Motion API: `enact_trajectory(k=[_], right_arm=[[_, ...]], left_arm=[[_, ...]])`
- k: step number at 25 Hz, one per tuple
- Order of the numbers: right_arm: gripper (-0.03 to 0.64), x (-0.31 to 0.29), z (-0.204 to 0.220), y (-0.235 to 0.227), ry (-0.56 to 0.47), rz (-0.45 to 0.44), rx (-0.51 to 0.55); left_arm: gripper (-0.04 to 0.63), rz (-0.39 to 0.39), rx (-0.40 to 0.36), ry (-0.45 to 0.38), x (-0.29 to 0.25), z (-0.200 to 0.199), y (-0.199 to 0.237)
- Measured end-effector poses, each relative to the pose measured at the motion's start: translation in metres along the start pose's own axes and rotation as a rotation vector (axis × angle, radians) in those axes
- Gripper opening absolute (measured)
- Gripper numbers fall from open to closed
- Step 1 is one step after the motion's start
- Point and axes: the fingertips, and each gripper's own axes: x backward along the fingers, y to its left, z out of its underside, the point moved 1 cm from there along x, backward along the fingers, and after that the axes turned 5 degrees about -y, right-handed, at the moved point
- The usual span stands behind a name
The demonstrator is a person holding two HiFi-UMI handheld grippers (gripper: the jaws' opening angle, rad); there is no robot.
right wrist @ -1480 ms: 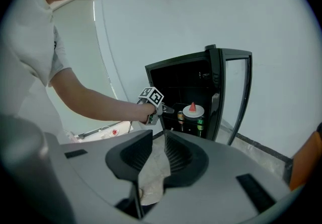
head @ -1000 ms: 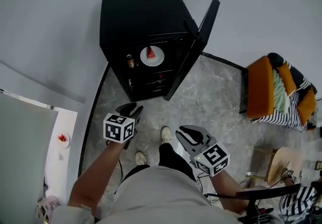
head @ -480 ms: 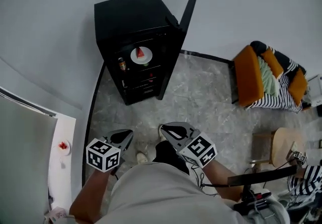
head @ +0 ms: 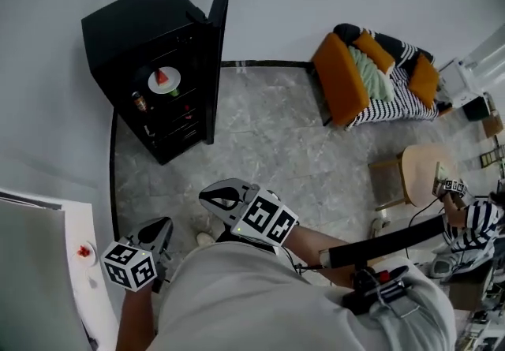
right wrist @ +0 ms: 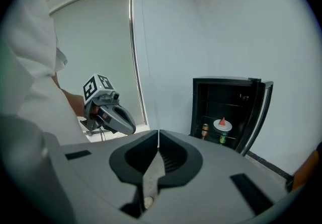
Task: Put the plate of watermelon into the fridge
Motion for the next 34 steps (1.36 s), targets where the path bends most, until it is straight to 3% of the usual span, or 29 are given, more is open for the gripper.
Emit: enact_trajectory(k=[25, 34], right_arm=[[0.015, -0.011, 0.002, 0.019, 0.034, -0.028, 0.016], [0.015, 0.002, 0.004, 0.023, 0.032, -0.041, 0.023]], left_arm=[[0.012, 0.016, 0.027, -0.009, -0.003, 0.007, 0.01], [0.012, 0.016, 0.042, -0.023, -0.006, 0.009, -0.005]])
